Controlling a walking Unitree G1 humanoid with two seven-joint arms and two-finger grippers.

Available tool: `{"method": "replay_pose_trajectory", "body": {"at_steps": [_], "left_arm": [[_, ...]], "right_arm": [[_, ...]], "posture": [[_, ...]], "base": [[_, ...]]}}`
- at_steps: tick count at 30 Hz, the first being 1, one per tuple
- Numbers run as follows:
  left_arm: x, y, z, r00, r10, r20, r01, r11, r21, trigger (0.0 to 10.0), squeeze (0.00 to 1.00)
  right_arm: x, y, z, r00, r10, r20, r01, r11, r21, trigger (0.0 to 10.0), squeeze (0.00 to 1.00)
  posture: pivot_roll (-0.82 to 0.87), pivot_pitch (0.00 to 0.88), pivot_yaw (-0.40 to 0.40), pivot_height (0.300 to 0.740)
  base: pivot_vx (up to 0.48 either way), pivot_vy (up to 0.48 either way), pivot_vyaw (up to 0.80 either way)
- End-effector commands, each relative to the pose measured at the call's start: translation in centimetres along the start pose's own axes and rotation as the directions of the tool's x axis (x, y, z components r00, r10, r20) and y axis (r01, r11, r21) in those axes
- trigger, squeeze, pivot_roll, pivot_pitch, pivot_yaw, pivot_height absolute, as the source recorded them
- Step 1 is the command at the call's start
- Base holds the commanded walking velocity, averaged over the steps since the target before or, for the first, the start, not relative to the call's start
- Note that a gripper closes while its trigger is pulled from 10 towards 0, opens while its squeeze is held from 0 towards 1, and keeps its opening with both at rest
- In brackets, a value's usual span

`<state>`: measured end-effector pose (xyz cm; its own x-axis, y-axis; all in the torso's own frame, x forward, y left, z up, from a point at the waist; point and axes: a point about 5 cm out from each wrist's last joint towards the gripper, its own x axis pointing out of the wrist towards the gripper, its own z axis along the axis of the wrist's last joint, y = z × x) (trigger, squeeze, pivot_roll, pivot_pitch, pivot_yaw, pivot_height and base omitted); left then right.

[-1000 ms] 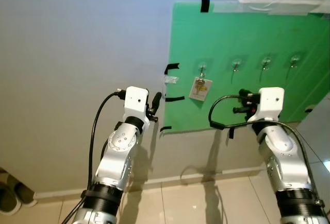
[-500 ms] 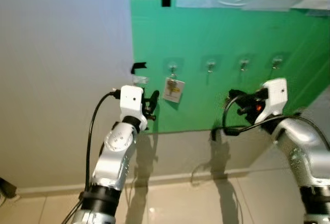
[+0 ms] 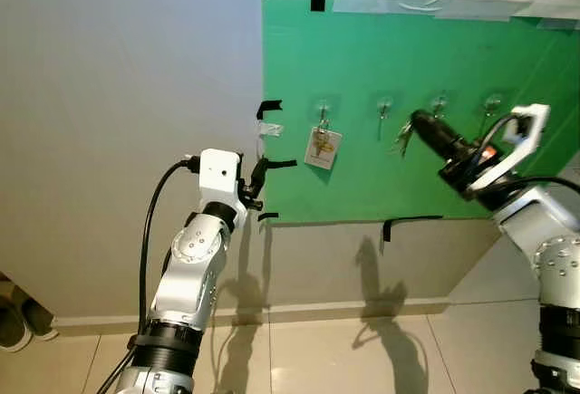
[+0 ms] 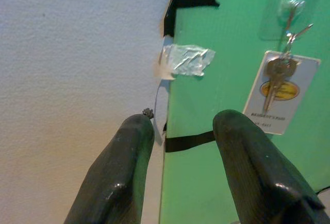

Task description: Hang keys on a hook

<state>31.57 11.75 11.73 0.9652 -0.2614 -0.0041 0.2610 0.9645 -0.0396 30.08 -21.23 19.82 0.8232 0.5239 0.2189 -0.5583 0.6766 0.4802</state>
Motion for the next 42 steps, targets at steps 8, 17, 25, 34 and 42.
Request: {"method": "replay_pose_trajectory", "body": {"at_steps": [8, 17, 25, 34, 42], "left_arm": [[0.6, 0.3, 0.6, 1.000, -0.021, 0.000, 0.021, 1.000, 0.018, 10.0, 0.00], [0.6, 0.3, 0.5, 0.999, -0.032, -0.010, 0.032, 0.999, 0.031, 10.0, 0.00], [0.7, 0.2, 0.3, 0.999, -0.032, -0.011, 0.032, 0.999, 0.031, 10.0, 0.00], [-1.1, -0.2, -0.2, 0.988, -0.156, 0.019, 0.156, 0.988, -0.002, 10.0, 0.00], [-1.3, -0.2, -0.3, 0.989, -0.148, 0.019, 0.148, 0.989, -0.001, 10.0, 0.00]], "right_arm": [[0.4, -0.8, 0.7, 0.990, -0.105, 0.089, 0.100, 0.993, 0.062, 10.0, 0.00], [1.2, -1.9, -0.4, 0.965, -0.257, 0.043, 0.260, 0.961, -0.094, 10.0, 0.00], [4.0, -1.7, -2.9, 0.931, -0.364, -0.004, 0.318, 0.820, -0.477, 10.0, 0.00], [6.4, -0.9, -4.8, 0.937, -0.350, 0.003, 0.278, 0.740, -0.613, 10.0, 0.00], [7.7, -1.2, -4.3, 0.927, -0.371, 0.057, 0.318, 0.698, -0.641, 10.0, 0.00]], "posture": [[0.00, 0.000, 0.052, 0.740], [0.00, 0.000, 0.060, 0.740], [-0.01, 0.000, 0.057, 0.740], [0.01, 0.000, 0.050, 0.740], [0.03, 0.000, 0.045, 0.740]], "base": [[0.000, 0.000, 0.00], [0.000, 0.000, 0.00], [0.000, 0.000, 0.00], [0.000, 0.000, 0.00], [0.000, 0.000, 0.00]]}}
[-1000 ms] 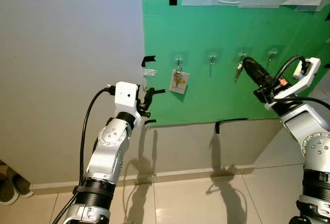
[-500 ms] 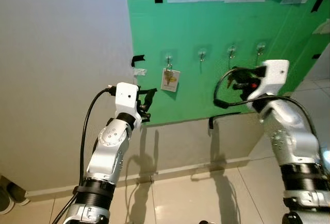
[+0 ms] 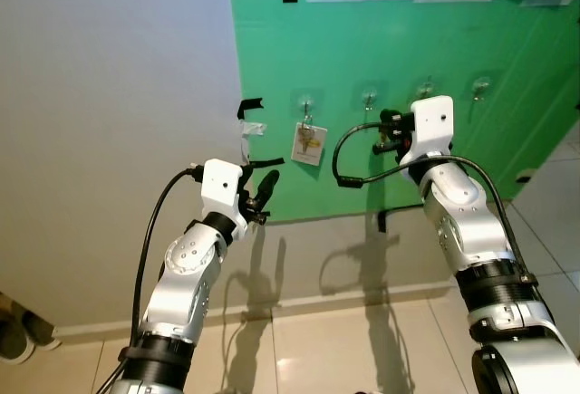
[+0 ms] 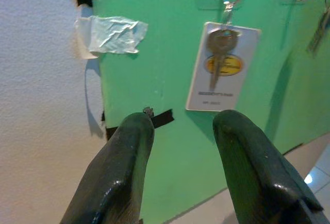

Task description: Hang keys on a hook

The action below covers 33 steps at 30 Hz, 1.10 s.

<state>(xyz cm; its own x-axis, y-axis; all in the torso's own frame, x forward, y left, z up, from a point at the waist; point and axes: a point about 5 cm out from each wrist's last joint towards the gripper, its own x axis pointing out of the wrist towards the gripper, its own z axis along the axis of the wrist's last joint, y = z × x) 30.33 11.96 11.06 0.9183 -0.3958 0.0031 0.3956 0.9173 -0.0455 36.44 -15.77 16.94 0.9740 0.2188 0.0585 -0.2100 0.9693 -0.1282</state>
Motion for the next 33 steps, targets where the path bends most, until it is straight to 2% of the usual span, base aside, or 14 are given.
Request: {"method": "replay_pose_trajectory", "body": {"at_steps": [1, 10, 21, 33], "left_arm": [[-0.2, -0.3, 0.4, 1.000, -0.018, 0.018, 0.018, 1.000, 0.005, 10.0, 0.00], [-0.2, -0.6, 0.3, 0.999, -0.037, 0.023, 0.037, 0.999, 0.006, 10.0, 0.00], [-0.3, -0.7, 0.2, 0.999, -0.043, 0.018, 0.043, 0.999, 0.005, 10.0, 0.00], [-0.2, -0.7, 0.3, 0.998, -0.054, 0.016, 0.054, 0.998, 0.013, 10.0, 0.00]], "right_arm": [[0.7, -0.3, 0.7, 0.999, -0.033, 0.029, 0.034, 0.999, -0.012, 10.0, 0.00], [1.8, -0.1, 1.5, 0.998, -0.021, 0.062, 0.022, 0.999, -0.029, 10.0, 0.00], [1.9, 0.9, 1.4, 0.996, 0.028, 0.080, -0.030, 0.999, 0.027, 10.0, 0.00], [1.7, 1.4, 1.5, 0.995, 0.048, 0.091, -0.053, 0.997, 0.048, 10.0, 0.00]], "posture": [[0.03, 0.000, 0.045, 0.740], [0.03, 0.000, 0.037, 0.740], [0.03, 0.000, 0.038, 0.740], [0.03, 0.000, 0.045, 0.740]], "base": [[0.000, 0.000, 0.00], [0.000, 0.000, 0.00], [0.000, 0.000, 0.00], [0.000, 0.000, 0.00]]}}
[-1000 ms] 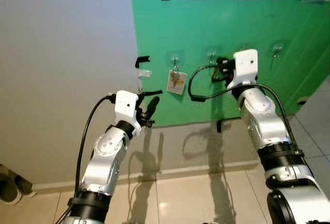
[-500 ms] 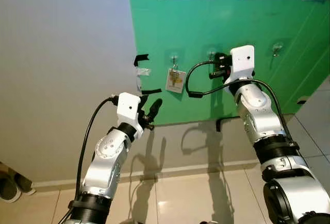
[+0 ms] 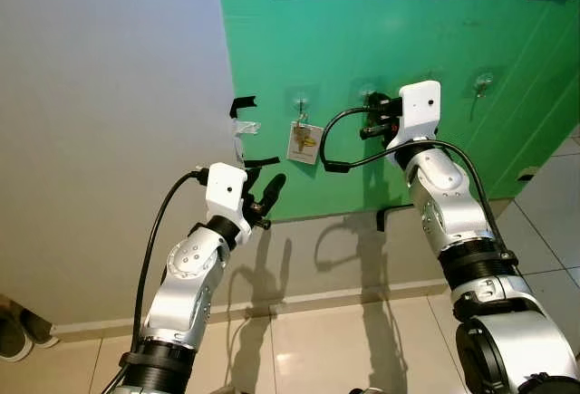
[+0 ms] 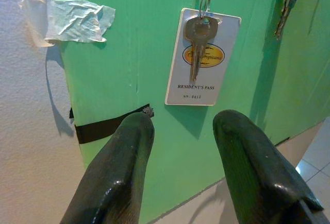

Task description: Hang keys on a hook

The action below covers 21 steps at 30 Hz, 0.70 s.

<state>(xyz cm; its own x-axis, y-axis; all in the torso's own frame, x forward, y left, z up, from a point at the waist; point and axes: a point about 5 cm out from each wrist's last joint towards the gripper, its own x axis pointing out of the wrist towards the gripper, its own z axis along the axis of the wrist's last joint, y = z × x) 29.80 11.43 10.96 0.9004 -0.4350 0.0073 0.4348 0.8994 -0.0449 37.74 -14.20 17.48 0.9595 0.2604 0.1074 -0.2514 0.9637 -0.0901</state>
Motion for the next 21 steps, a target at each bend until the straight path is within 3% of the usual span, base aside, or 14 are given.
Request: {"method": "replay_pose_trajectory", "body": {"at_steps": [1, 12, 21], "left_arm": [[0.0, 0.0, 0.4, 1.000, -0.011, 0.013, 0.011, 1.000, 0.013, 10.0, 0.00], [0.0, 0.1, 0.4, 1.000, -0.025, 0.006, 0.024, 0.999, 0.022, 10.0, 0.00], [0.0, -0.1, 0.3, 0.999, -0.036, 0.002, 0.036, 0.999, 0.020, 10.0, 0.00]], "right_arm": [[0.1, 0.2, 0.9, 0.999, 0.015, 0.038, -0.016, 1.000, 0.013, 10.0, 0.00], [-0.3, 1.6, 2.3, 0.993, 0.061, 0.100, -0.065, 0.997, 0.041, 10.0, 0.00], [-1.2, 2.5, 1.8, 0.989, 0.131, 0.065, -0.132, 0.991, 0.011, 10.0, 0.00]], "posture": [[0.03, 0.000, 0.043, 0.740], [0.03, 0.000, 0.057, 0.740], [0.02, 0.000, 0.062, 0.740]], "base": [[0.000, 0.000, 0.00], [0.000, 0.000, 0.00], [0.000, 0.000, 0.00]]}}
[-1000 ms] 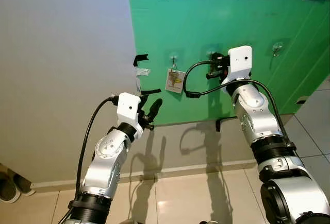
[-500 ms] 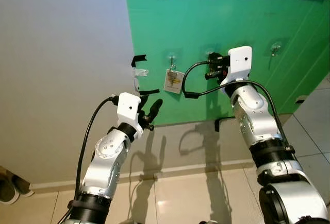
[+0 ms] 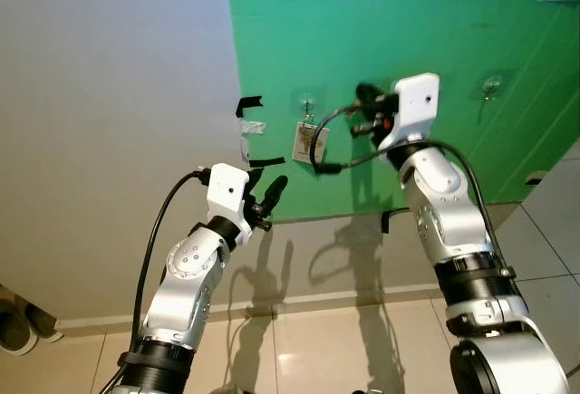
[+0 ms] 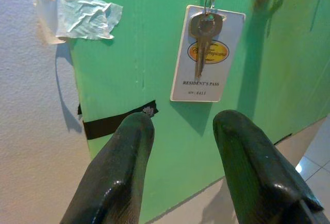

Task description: Hang keys on a hook

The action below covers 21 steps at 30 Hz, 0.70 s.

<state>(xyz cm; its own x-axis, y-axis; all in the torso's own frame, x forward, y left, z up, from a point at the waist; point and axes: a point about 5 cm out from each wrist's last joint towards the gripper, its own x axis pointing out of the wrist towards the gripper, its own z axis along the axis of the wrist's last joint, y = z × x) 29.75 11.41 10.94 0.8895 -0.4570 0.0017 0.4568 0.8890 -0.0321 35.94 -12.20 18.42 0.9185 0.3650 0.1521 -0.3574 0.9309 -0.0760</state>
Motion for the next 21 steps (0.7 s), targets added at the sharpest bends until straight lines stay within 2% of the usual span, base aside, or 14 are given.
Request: {"method": "replay_pose_trajectory", "body": {"at_steps": [1, 7, 9, 11, 14, 15, 16, 17, 18, 19, 21], "left_arm": [[0.0, -0.1, 0.4, 1.000, -0.012, 0.009, 0.012, 1.000, 0.006, 10.0, 0.00], [0.0, -0.3, 0.2, 1.000, -0.012, 0.005, 0.012, 1.000, 0.002, 10.0, 0.00], [0.0, -0.3, 0.2, 1.000, -0.013, 0.005, 0.013, 1.000, 0.001, 10.0, 0.00], [0.0, -0.3, 0.2, 1.000, -0.013, 0.003, 0.013, 1.000, 0.001, 10.0, 0.00], [0.0, -0.3, 0.1, 1.000, -0.015, 0.001, 0.015, 1.000, 0.001, 10.0, 0.00], [0.0, -0.3, 0.1, 1.000, -0.015, 0.001, 0.015, 1.000, 0.001, 10.0, 0.00], [0.0, -0.3, 0.1, 1.000, -0.015, 0.001, 0.015, 1.000, 0.001, 10.0, 0.00], [0.0, -0.3, 0.1, 1.000, -0.017, -0.001, 0.017, 1.000, 0.003, 10.0, 0.00], [0.0, -0.3, 0.1, 1.000, -0.017, -0.001, 0.017, 1.000, 0.003, 10.0, 0.00], [0.0, -0.2, 0.2, 1.000, -0.017, -0.001, 0.017, 1.000, 0.004, 10.0, 0.00], [0.0, -0.2, 0.2, 1.000, -0.019, -0.003, 0.019, 1.000, 0.007, 10.0, 0.00]], "right_arm": [[-0.1, 0.3, 0.4, 0.999, 0.039, -0.005, -0.039, 0.999, -0.033, 10.0, 0.00], [-0.7, 0.5, -0.4, 0.996, 0.070, -0.064, -0.072, 0.997, -0.035, 10.0, 0.00], [-0.9, 0.2, -0.4, 0.997, 0.056, -0.057, -0.055, 0.998, 0.021, 10.0, 0.00], [-1.0, -0.3, -0.6, 0.998, 0.016, -0.059, -0.006, 0.986, 0.166, 10.0, 0.00], [-1.2, -0.7, -0.9, 0.998, -0.013, -0.064, 0.033, 0.946, 0.322, 10.0, 0.00], [-1.2, -0.7, -0.9, 0.998, -0.013, -0.064, 0.033, 0.946, 0.322, 10.0, 0.00], [-1.3, -0.9, -0.9, 0.998, -0.029, -0.064, 0.052, 0.923, 0.381, 10.0, 0.00], [-1.4, -1.7, -0.9, 0.995, -0.080, -0.054, 0.097, 0.850, 0.518, 10.0, 0.00], [-1.4, -1.7, -0.9, 0.995, -0.080, -0.054, 0.097, 0.850, 0.518, 10.0, 0.00], [-1.5, -2.1, -0.6, 0.993, -0.110, -0.036, 0.110, 0.805, 0.583, 10.0, 0.00], [-1.6, -2.6, -0.1, 0.989, -0.147, -0.011, 0.119, 0.753, 0.647, 10.0, 0.00]], "posture": [[0.02, 0.000, 0.063, 0.740], [0.01, 0.000, 0.063, 0.740], [0.01, 0.000, 0.063, 0.740], [0.01, 0.000, 0.066, 0.740], [0.01, 0.000, 0.069, 0.740], [0.01, 0.000, 0.069, 0.740], [0.01, 0.000, 0.073, 0.740], [0.01, 0.000, 0.074, 0.740], [0.01, 0.000, 0.074, 0.740], [0.01, 0.000, 0.080, 0.740], [0.01, 0.000, 0.080, 0.740]], "base": [[0.000, 0.000, 0.00], [0.000, 0.000, 0.00], [0.000, 0.000, 0.00], [0.000, 0.000, 0.00], [0.000, 0.000, 0.00], [0.000, 0.000, 0.00], [0.000, 0.000, 0.00], [0.000, 0.000, 0.00], [0.000, 0.000, 0.00], [0.000, 0.000, 0.00], [0.000, 0.000, 0.00]]}}
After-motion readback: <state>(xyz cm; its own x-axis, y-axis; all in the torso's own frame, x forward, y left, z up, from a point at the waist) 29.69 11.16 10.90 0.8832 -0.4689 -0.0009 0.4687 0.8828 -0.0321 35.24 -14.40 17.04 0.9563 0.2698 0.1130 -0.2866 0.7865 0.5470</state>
